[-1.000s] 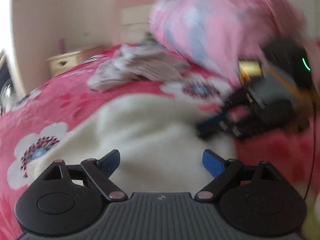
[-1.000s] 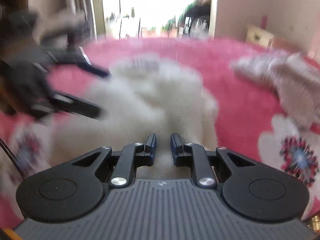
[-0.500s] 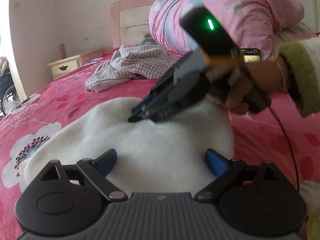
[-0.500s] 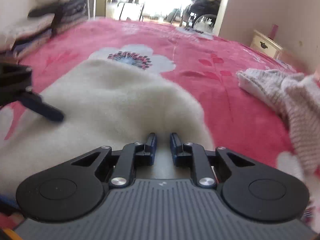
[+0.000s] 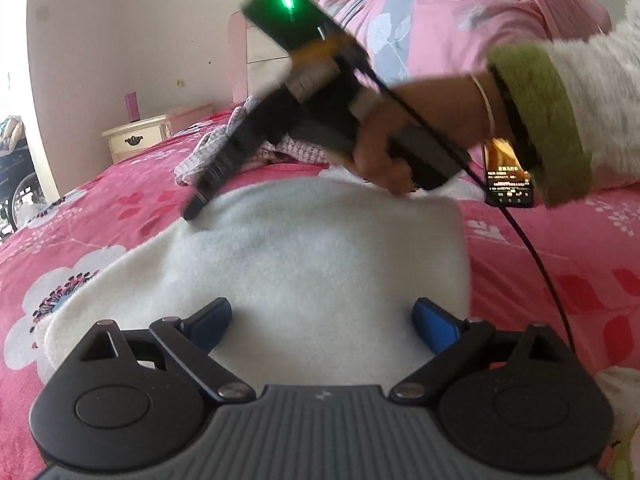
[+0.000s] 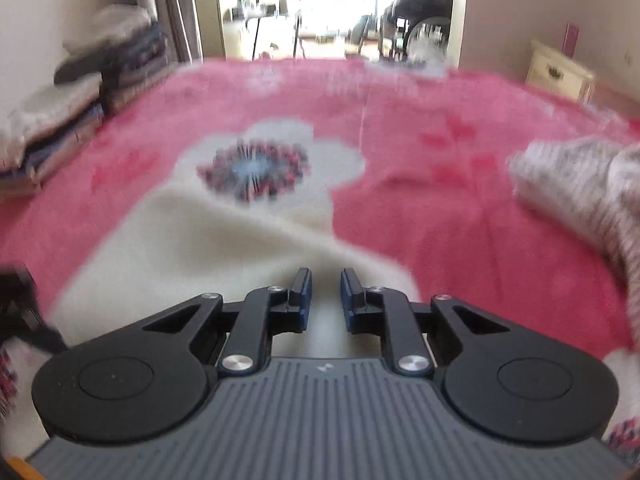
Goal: Fold clothes
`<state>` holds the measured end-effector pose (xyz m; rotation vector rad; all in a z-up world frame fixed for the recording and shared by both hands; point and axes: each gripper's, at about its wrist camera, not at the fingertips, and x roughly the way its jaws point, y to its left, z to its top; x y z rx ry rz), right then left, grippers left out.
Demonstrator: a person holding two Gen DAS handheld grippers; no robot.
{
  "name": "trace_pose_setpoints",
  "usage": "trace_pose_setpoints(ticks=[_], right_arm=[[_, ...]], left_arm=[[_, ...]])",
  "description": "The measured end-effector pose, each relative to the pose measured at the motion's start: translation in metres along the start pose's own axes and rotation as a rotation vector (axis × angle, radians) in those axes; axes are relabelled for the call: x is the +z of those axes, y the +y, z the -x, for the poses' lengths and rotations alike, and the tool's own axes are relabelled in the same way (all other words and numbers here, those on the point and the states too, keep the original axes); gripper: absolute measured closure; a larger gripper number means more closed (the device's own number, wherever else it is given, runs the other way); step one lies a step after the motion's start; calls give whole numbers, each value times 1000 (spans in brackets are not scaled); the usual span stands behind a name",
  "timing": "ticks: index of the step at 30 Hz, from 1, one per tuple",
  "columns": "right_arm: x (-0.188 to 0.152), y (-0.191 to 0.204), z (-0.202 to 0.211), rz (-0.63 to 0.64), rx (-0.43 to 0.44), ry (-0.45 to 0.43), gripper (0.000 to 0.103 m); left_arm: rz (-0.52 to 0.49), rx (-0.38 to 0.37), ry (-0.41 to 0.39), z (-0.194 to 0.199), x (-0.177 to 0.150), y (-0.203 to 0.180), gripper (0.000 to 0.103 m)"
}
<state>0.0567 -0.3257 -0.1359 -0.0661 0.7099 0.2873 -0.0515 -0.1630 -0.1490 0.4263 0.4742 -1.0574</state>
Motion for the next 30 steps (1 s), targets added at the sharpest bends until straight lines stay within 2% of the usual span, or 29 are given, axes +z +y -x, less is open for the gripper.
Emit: trace_pose_setpoints(ticks=[2,4,5,9,12,14,17,19,21,22,26,28,30], right_arm=[[6,3,-3,19,0,-5,88],[-8,7,-35,86,-27,82,87],[-14,6,-44,98,-23,91,87],[-11,-8,-43,20,16,71,87],[-9,-7,-38,19,11,56,87],[-5,-9,-22,-1,-14,27,84],[2,-15,29,-79,-58,-71,84],[1,-15,61,-114,-37,-125,83],[-6,-8,80,-121,14,-143,81],[-12,-4,82,-115,26,-128,80],[-56,6,35,-80,-44,58,79],[-61,2,34,-124,-43,11,79],[-49,1,49,-158,-49,1,79]], left_arm=[[3,-2,2,0,0,1,6],[8,-1,9,-1,0,1,6],[14,0,11,-2,1,2,6],[-1,8,12,-2,1,0,5],[-3,16,25,-4,5,2,5],[-9,22,32,-3,6,1,5],[-6,24,41,-1,7,1,5],[-2,26,49,-1,9,1,5],[3,29,57,-1,11,1,5],[6,31,61,-1,11,0,5],[6,43,68,-2,13,-3,5],[14,47,79,-2,15,-3,5],[12,55,91,1,17,-4,5]])
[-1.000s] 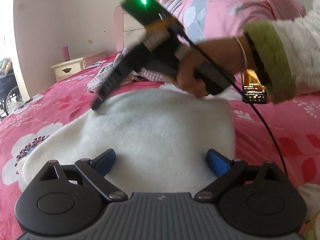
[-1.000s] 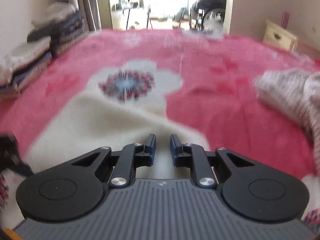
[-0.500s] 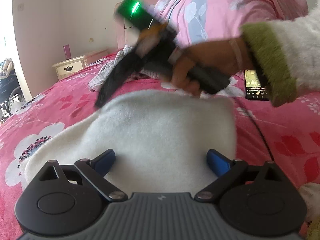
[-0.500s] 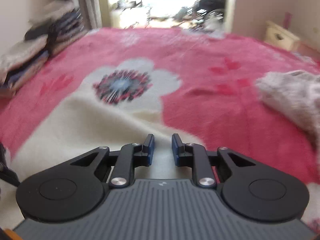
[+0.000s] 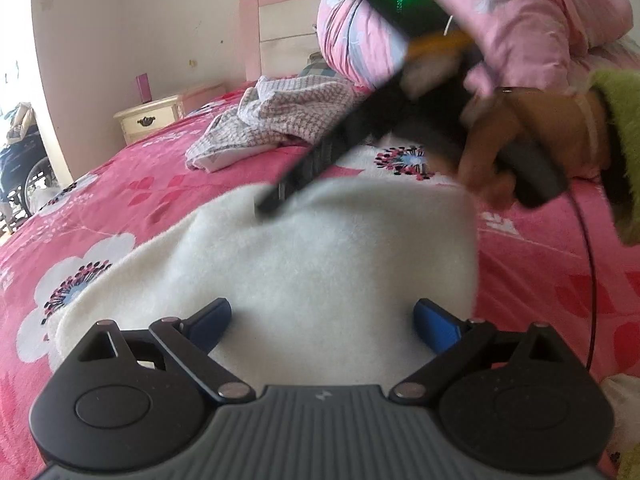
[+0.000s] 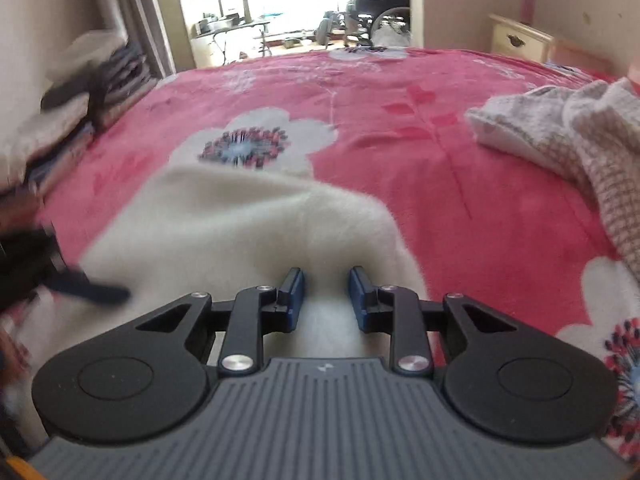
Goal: Fold clothes
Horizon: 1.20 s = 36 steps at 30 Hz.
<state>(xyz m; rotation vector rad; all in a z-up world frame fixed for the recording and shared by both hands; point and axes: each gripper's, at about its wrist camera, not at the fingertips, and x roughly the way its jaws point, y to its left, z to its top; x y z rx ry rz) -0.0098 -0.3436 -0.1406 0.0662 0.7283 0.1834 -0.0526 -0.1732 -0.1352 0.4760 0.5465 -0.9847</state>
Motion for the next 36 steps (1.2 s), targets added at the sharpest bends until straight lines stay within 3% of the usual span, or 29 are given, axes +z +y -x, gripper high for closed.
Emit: trace_pose_setpoints(ticks=[4,7,10,11,14,20,24,27,29,31,34,36], right_arm=[[5,13,60,9,52,-118,79],[-15,22,83,23,93,-115,79],[-56,24,48,42,-21,9,79],[-62,20,47,0,-18,-26,79],[-47,14,58,-87,1,-20,79],[-48,26,84,-36,-8,-67,78],[-71,25,64,-55,-30,-24,78],[-67,21,72,-126,-19,-41,78],[-59,25,81,-134,-2,-69,78],[-58,33,82,-91,0,-61,78],[-71,41,66,-33,-20,-7,78],[-82,38,64,-69,-18,-42,78]], left_arm=[[11,9,7,7,0,0,6],[0,15,3,7,-1,0,6],[-17,14,7,3,1,-2,6],[-18,15,8,3,3,-2,6],[5,5,6,11,10,2,12],[58,55,-95,35,28,25,11],[90,86,29,-2,35,45,11],[261,34,186,-42,29,79,5],[402,-14,188,-47,23,101,5],[443,-25,179,-45,20,109,8],[407,-18,145,-37,24,108,15],[378,-9,108,-35,34,108,15]])
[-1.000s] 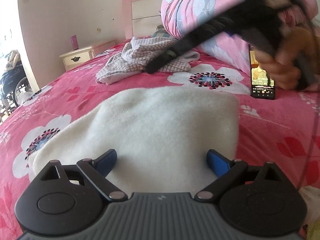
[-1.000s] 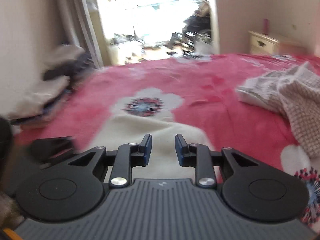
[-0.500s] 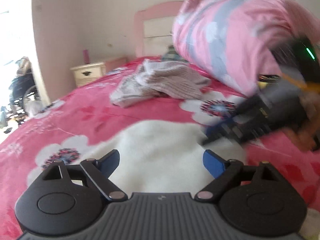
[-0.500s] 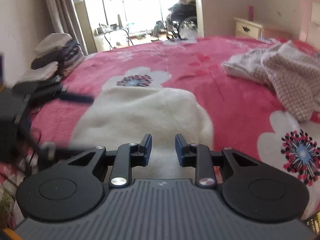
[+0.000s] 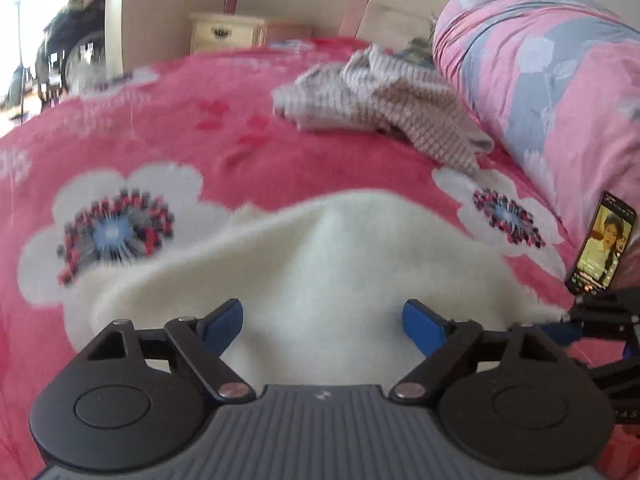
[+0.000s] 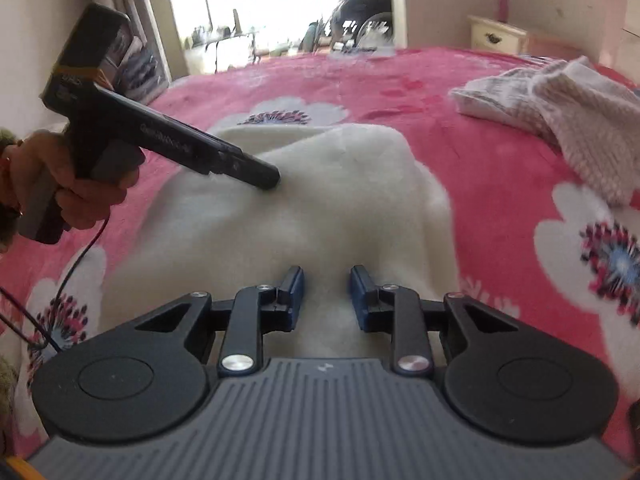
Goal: Fold clothes
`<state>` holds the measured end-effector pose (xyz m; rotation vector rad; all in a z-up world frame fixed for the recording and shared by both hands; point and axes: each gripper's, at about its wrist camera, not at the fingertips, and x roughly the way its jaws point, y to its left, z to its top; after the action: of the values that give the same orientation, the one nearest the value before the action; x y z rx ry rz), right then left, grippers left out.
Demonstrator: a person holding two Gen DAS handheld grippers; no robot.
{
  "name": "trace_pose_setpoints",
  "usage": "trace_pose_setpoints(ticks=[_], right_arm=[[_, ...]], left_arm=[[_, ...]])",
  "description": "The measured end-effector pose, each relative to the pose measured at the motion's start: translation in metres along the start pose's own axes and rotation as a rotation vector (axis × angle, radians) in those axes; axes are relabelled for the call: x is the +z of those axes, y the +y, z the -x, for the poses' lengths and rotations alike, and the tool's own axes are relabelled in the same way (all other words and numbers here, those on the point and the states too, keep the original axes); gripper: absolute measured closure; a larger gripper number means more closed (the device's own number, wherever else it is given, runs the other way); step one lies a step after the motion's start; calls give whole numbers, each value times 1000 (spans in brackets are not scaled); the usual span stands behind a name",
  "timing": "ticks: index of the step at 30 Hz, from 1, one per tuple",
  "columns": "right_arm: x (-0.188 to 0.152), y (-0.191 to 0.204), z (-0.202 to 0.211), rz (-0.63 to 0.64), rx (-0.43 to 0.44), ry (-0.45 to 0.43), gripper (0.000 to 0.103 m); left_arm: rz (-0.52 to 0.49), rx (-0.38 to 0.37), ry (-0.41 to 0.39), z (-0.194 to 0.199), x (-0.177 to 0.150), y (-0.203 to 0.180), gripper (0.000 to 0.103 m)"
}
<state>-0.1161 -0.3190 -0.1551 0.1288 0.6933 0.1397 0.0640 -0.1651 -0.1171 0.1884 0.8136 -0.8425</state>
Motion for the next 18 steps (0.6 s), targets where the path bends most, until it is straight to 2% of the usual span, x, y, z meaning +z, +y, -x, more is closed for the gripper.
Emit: trace_pose_setpoints(ticks=[5,8,10,11,15,18], right_arm=[[0,-9,0,-71,23,-6,78],[2,-7,0,-60,15,-1,78],[-1,-4,1,-59,9,-8,78],[-2,-3,2,-59,5,-11,78],[12,2,6,-36,-14,8,78],[37,0,14,-23,-40,-61,78]], left_arm=[[-83,-14,-60,-19,29,-19,16],[-156,56,-33,-50,38,-31,16],[-129,119,35,-76,42,-29,13],[-93,114,53,-80,44,-26,12],[-79,141,73,-81,47,-25,10],[-77,157,77,-81,47,-26,10]])
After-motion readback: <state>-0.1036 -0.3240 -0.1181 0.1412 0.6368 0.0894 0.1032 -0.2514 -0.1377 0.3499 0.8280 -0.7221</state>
